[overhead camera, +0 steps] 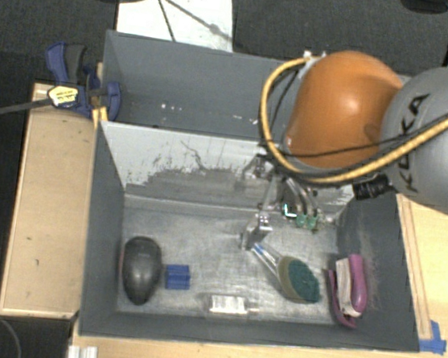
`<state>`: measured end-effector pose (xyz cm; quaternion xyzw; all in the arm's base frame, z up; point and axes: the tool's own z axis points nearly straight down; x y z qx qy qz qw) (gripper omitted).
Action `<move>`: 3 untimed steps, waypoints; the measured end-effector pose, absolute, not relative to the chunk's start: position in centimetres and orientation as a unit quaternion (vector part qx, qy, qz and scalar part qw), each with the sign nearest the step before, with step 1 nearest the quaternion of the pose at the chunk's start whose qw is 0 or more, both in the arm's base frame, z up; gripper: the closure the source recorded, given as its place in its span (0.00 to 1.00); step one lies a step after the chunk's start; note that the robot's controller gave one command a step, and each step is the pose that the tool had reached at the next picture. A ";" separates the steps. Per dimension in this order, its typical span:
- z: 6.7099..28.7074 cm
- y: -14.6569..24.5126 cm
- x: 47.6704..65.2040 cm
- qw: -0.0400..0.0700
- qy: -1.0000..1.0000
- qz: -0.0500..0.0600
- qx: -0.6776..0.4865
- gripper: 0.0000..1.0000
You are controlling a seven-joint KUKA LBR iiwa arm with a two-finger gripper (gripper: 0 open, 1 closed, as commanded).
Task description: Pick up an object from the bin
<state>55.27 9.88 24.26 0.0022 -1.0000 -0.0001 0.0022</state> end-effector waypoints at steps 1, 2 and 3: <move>16.2 13.4 47.9 0.005 -1.000 0.000 0.025 0.00; 7.5 20.6 48.5 -0.003 -0.993 0.002 0.119 0.00; 12.0 12.2 48.9 -0.002 -1.000 0.000 -0.010 0.00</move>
Offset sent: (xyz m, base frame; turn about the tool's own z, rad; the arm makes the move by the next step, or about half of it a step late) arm -0.0693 0.0331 -0.0768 -0.0381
